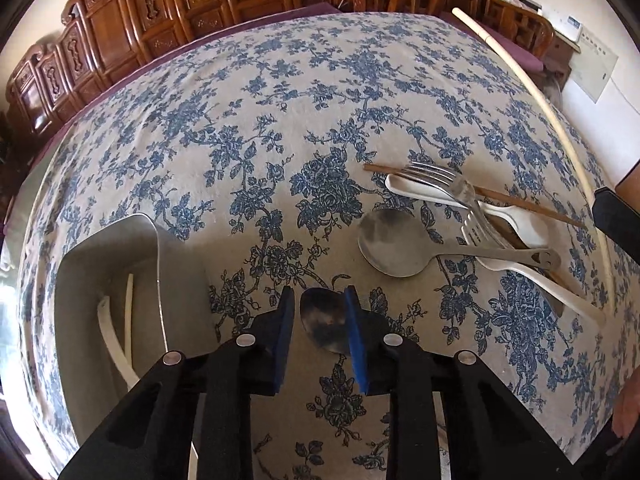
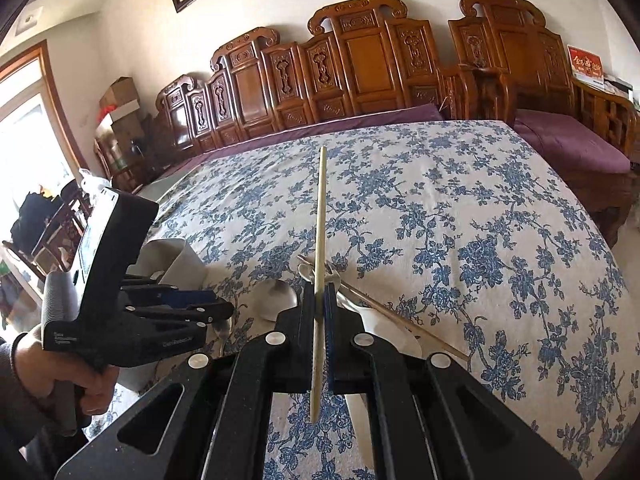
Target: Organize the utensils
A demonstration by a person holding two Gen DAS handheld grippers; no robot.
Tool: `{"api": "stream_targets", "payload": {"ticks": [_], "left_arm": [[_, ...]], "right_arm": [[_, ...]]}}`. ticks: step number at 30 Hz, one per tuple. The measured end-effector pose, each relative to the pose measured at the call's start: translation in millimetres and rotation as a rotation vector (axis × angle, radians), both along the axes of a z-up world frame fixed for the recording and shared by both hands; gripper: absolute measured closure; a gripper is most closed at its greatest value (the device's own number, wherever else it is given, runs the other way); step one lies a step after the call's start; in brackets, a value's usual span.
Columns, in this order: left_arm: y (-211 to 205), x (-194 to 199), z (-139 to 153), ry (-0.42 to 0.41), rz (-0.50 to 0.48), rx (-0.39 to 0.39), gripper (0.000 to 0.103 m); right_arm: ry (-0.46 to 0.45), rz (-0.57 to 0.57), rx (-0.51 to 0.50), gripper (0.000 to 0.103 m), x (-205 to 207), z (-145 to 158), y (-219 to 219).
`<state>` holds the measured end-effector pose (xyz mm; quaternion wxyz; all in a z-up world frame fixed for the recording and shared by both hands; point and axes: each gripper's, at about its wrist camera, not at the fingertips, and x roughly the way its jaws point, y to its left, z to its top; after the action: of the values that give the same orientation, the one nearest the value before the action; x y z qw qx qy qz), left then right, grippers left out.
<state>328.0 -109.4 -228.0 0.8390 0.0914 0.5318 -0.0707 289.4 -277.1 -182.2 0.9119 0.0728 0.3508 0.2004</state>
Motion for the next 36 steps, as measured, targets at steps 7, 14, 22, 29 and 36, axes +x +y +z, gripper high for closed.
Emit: {"api": "stream_targets", "payload": {"ticks": [7,14,22,29,36], "left_arm": [[-0.7,-2.4,-2.3,0.020,-0.009,-0.042,0.096],[-6.5,-17.2,19.9,-0.049,-0.043,-0.057,0.102],[13.8,-47.5,65.1,-0.163,-0.042,-0.082,0.102],[47.9,-65.3,87.4,-0.221,-0.005,-0.094,0.102],[86.6,-68.8,96.1,-0.247,0.046,-0.103,0.102]], "right_arm": [[-0.011,0.015,-0.005,0.097,-1.3,3.2,4.7],[-0.012,0.024,-0.024,0.097,-2.5,4.3,10.2],[-0.013,0.069,-0.076,0.097,-12.4,6.1,34.2],[0.004,0.108,-0.047,0.097,-23.5,10.5,54.0],[0.017,0.125,-0.073,0.097,-31.9,5.8,69.3]]}}
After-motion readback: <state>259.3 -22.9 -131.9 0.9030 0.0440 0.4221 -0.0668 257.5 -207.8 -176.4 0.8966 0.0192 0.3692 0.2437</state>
